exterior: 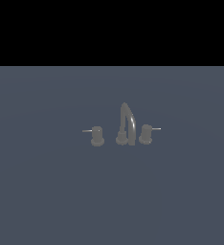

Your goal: Turn on the faucet by rotating a designated handle.

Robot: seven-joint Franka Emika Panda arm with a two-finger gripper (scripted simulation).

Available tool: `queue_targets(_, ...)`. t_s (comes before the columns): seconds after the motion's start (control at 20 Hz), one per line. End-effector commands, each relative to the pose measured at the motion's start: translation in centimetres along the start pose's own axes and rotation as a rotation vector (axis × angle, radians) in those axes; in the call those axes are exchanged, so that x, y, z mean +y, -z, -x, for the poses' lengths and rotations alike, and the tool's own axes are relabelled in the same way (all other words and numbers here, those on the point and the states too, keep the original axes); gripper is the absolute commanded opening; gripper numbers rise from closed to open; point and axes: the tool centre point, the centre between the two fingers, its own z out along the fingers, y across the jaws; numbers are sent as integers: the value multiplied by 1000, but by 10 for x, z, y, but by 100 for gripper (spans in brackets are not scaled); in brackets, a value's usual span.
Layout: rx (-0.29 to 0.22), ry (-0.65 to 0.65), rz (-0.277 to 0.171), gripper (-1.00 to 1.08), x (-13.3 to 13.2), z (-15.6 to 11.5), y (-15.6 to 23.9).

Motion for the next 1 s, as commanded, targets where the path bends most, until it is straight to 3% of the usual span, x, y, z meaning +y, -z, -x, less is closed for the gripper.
queue_targets(0.0, 3, -58, 0, -100, 2, -18, -7)
queue_targets(0.95, 30, -587, -5, -100, 37, -175, -110)
